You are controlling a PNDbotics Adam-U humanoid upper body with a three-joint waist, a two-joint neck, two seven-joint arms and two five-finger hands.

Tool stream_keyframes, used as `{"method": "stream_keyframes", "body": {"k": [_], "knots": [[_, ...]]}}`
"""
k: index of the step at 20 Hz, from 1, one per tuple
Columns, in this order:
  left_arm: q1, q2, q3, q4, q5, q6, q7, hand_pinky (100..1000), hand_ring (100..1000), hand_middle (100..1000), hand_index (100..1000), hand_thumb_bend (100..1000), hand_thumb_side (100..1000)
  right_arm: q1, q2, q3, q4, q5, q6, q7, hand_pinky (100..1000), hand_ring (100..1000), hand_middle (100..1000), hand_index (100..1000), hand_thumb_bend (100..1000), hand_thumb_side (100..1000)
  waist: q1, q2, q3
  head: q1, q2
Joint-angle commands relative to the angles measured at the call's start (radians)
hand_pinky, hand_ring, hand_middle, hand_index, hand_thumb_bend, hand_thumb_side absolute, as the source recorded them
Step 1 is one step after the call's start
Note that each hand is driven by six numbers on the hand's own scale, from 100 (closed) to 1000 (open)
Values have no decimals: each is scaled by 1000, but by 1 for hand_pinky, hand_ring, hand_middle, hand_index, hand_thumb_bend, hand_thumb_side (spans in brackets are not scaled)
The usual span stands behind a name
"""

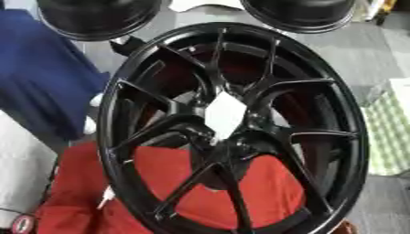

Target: Pull the pin out of the wheel hub.

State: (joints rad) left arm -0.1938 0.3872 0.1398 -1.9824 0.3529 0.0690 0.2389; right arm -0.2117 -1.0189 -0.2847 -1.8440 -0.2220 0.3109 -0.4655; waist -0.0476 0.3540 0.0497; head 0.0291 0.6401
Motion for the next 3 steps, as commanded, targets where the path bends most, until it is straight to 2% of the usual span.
{"method": "stream_keyframes", "body": {"k": [1,3], "knots": [[-10,13,2,-18,3,-6,-4,809,771,702,824,132,625,-11,-6,26,-126,-68,-21,-77,657,665,617,713,100,606,5,-12,2,-9,-7],[-14,12,1,-18,3,-8,-5,809,771,702,824,132,625,-21,5,52,-149,-83,-46,-109,650,659,621,715,100,601,9,-10,5,-12,-7]]}}
